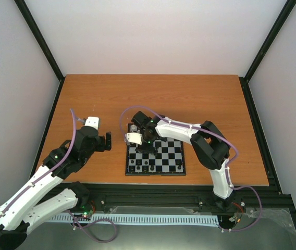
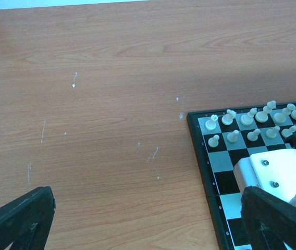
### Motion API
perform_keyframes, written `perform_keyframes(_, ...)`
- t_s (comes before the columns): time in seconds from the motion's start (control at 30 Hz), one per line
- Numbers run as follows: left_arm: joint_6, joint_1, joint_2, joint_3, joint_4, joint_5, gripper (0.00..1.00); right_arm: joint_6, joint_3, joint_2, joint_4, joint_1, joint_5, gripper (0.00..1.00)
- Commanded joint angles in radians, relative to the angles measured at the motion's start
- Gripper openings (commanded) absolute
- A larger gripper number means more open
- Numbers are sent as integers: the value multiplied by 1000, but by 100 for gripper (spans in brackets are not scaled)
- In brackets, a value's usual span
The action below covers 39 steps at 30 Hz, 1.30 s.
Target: Set up the chess pieces on the board
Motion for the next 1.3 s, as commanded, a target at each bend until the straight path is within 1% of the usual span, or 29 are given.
perform_keyframes(0.0, 21, 10, -6, 2, 25, 6, 100, -10, 26, 25, -7, 22, 5, 34)
perform_keyframes(0.17, 23, 9, -8, -2, 26, 10, 100, -8, 29, 36, -12, 27, 11, 26)
perform_keyframes(0.37, 23, 9, -5, -5, 29, 18, 100, -8, 6, 20, -13, 27, 30, 25)
perform_keyframes(0.47, 23, 9, -4, -5, 28, 17, 100, -3, 2, 16, -20, 27, 28, 17)
perform_keyframes(0.6, 19, 10, -6, -4, 26, 5, 100, 11, -10, -24, -22, 26, 7, 11)
perform_keyframes(0.77, -1, 10, -3, 4, 19, -20, 100, 33, -41, -147, -22, 17, -24, 9)
perform_keyframes(0.93, 12, 11, 6, 14, 35, 42, 100, 73, -106, -311, -11, -11, -60, 8)
perform_keyframes(1.03, 40, 10, 14, 41, 39, 62, 91, 125, -210, -444, 54, -45, -107, 8)
perform_keyframes(1.07, 49, 10, 11, 47, 50, 70, 90, 134, -250, -486, 74, -53, -117, 8)
perform_keyframes(1.13, 58, 10, 10, 52, 80, 121, 89, 144, -330, -562, 104, -66, -116, 8)
perform_keyframes(1.17, 50, 10, 18, 58, 97, 172, 89, 150, -361, -604, 119, -75, -112, 8)
perform_keyframes(1.2, 34, 10, 33, 65, 111, 230, 88, 157, -388, -642, 136, -86, -108, 8)
perform_keyframes(1.27, -9, 10, 83, 76, 174, 412, 85, 173, -446, -726, 175, -127, -130, 7)
